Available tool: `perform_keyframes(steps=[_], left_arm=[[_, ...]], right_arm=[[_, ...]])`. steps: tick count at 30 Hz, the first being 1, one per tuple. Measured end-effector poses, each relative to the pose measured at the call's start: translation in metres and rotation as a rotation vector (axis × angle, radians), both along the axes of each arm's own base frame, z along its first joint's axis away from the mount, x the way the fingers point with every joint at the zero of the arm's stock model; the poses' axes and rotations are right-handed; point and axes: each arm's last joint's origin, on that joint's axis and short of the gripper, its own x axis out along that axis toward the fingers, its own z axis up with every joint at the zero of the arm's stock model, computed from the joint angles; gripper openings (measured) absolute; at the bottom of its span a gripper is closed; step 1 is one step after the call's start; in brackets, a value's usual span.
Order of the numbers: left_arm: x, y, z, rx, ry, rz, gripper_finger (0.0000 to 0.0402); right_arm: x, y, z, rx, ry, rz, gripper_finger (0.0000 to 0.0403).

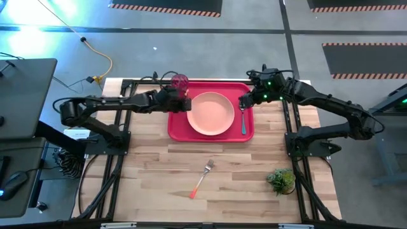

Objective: Pick and place plate/cup/fork/spoon on tray
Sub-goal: Put the orange fork to the left side of the blue spoon on the red serving tray

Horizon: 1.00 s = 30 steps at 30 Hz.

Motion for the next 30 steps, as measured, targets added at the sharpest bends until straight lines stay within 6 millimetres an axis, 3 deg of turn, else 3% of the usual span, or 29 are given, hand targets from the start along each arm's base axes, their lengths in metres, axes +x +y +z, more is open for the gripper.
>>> perform_keyframes(steps=[8, 17, 24, 30], left_arm=[[-0.023, -0.011, 0.046, 0.239, -0.095, -0.202, 0.0069], [-0.051, -0.027, 0.084, 0.446, -0.223, -0.445, 0.0069], [-0.067, -0.038, 0.097, 0.526, -0.275, -0.621, 0.0069], [-0.078, -0.043, 0.092, 0.526, -0.202, -0.696, 0.0069]], right_arm=[[0.017, 0.027, 0.008, 0.107, -0.119, -0.035, 0.0074], [0.038, 0.066, 0.033, 0.152, -0.422, -0.049, 0.0074], [0.043, 0.099, 0.056, 0.071, -0.659, -0.063, 0.0074], [0.042, 0.125, 0.071, 0.006, -0.802, -0.091, 0.0074]])
